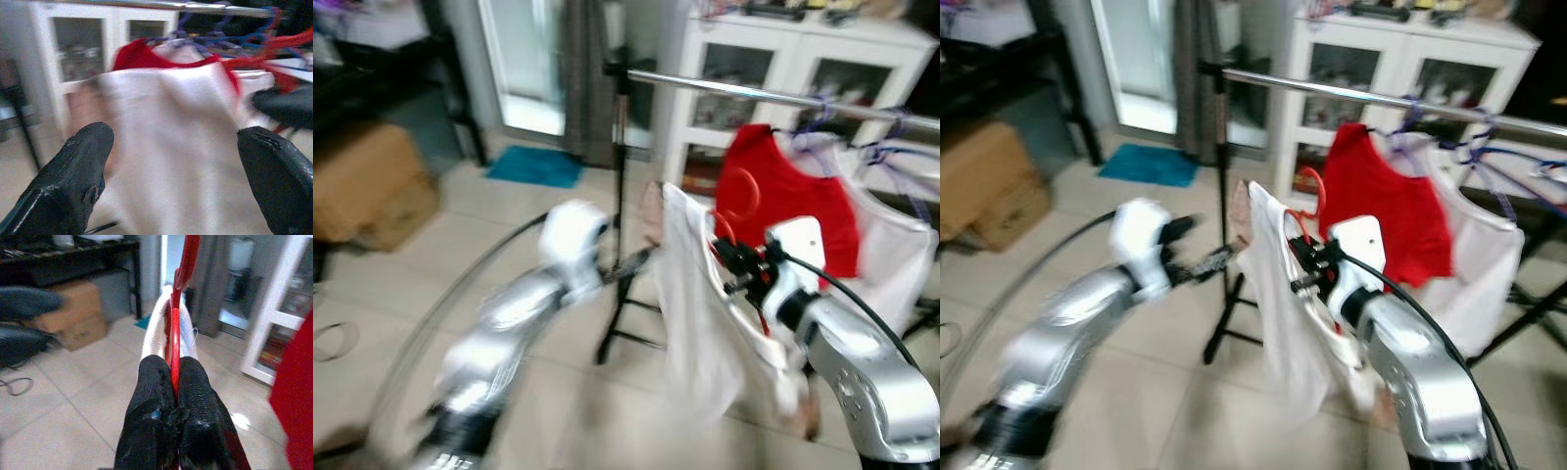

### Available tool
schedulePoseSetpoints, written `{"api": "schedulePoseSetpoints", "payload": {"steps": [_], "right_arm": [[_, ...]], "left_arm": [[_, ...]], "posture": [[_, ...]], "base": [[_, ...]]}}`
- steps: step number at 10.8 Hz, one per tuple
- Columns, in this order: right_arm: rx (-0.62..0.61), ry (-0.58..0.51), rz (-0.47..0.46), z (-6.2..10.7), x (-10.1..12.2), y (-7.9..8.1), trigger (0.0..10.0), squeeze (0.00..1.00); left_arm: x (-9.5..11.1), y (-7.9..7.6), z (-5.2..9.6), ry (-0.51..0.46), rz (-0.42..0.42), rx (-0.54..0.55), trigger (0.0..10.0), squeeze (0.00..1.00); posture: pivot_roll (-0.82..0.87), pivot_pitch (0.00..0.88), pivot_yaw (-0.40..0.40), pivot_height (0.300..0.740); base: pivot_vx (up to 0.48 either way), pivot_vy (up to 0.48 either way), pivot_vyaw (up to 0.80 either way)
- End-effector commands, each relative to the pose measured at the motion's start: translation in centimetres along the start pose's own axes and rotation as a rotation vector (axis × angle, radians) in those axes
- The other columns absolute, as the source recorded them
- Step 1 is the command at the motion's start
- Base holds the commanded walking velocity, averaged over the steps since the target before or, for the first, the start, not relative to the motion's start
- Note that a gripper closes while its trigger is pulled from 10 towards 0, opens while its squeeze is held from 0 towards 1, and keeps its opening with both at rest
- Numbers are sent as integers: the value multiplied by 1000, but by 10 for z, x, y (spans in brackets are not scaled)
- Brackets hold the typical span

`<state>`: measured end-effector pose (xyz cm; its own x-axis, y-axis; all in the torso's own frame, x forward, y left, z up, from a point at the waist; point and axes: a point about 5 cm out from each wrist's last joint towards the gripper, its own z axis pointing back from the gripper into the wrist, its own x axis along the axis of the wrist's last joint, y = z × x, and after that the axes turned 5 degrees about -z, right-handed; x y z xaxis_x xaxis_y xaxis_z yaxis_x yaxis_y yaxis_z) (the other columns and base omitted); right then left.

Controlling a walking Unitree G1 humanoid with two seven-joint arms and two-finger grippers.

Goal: Hang hanger

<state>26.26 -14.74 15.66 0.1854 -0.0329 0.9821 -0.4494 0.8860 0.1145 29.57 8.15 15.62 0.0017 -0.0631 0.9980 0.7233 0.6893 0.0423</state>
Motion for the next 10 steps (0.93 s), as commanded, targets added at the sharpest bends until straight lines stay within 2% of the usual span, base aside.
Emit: {"api": "schedulePoseSetpoints", "payload": {"steps": [1,2,3,4,5,7,8,9,10], "right_arm": [[23,-31,19,-2,9,4,10000,0],[40,-45,28,-7,14,9,10000,0],[60,-63,58,-13,21,16,10000,0],[69,-69,70,-15,24,19,10000,0],[84,-83,81,-17,28,24,10000,0],[95,-91,90,-19,32,27,10000,0],[105,-90,100,-20,32,29,10000,0],[107,-91,103,-20,32,30,10000,0],[108,-91,105,-20,33,30,10000,0]], "left_arm": [[-3,5,3,16,-5,10,10000,1000],[-1,3,-9,9,15,-31,10000,1000],[6,1,-22,-36,94,-83,10000,498],[7,0,-27,-41,113,-94,10000,282],[1,4,-33,10,100,-52,10000,0],[1,4,-34,-17,148,-51,10000,0],[-1,9,-36,-6,142,-17,4549,0],[-2,12,-37,4,138,13,0,0],[-3,16,-37,2,136,41,0,0]], "posture": [[40,0,-48,740],[30,0,-40,740],[20,0,-35,740],[20,0,-35,740],[16,0,-30,740],[17,0,-35,740],[19,0,-38,740],[20,0,-39,740],[20,0,-41,740]], "base": [[0,0,0],[0,0,0],[0,0,0],[0,0,0],[0,0,0],[0,0,0],[0,0,0],[0,0,0],[0,0,0]]}}
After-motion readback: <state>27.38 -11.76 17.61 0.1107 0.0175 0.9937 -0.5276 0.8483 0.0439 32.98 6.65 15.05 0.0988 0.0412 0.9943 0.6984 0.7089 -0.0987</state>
